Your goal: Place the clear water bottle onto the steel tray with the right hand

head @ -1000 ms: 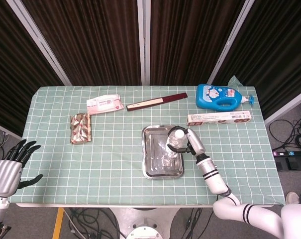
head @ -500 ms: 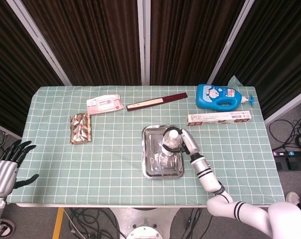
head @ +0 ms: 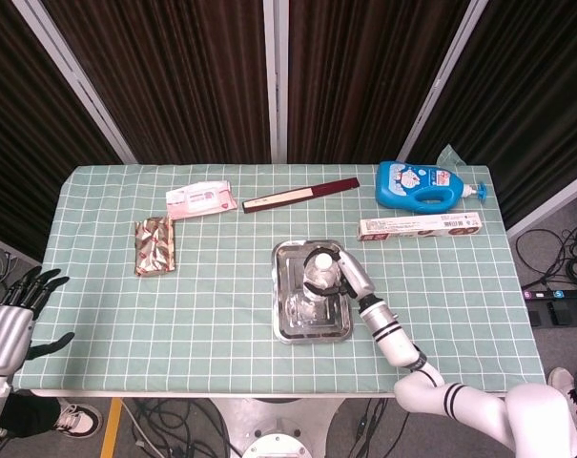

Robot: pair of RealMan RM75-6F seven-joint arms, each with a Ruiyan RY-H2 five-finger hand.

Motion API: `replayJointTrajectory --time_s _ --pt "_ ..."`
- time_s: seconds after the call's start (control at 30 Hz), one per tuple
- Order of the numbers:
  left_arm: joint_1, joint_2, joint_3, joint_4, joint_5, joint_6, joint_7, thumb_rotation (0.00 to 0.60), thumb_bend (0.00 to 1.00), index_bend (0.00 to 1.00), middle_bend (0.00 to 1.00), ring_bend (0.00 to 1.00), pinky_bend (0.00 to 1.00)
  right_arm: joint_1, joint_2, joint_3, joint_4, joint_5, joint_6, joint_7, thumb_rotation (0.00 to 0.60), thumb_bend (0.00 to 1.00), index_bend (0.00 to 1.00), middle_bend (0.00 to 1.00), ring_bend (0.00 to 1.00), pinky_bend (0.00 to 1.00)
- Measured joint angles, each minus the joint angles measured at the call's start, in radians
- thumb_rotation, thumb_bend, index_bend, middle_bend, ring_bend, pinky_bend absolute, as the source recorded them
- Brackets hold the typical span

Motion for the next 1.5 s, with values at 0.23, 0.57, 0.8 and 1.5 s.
replayJointTrajectory --time_s 0.23,0.57,0.8,1.5 --pt "-0.002 0.002 0.003 -0.008 0.006 -0.001 0.009 0.600 0.14 0.24 0.23 0.10 0.19 0.013 0.049 -0.030 -0.024 -0.025 -0.036 0.028 0.600 0.00 0.06 0.22 0.04 0.14" --pt "-0.005 0.004 0.003 -0.022 0.009 -0.001 0.019 0.600 0.14 0.24 0.23 0.10 0.19 0.015 0.094 -0.044 -0.067 -0.040 -0.030 0.017 0.600 0.00 0.00 0.14 0.00 0.06" --pt "-0.006 0.003 0.007 -0.033 0.017 -0.001 0.032 0.600 0.14 0.24 0.23 0.10 0.19 0.000 0.181 -0.055 -0.154 -0.038 -0.028 -0.023 0.600 0.00 0.00 0.06 0.00 0.00" --pt "-0.014 0.023 0.003 -0.081 -0.003 -0.028 0.070 0.600 0.14 0.24 0.23 0.10 0.19 -0.222 0.684 -0.168 -0.567 0.082 0.150 -0.798 0.600 0.03 0.00 0.04 0.00 0.00"
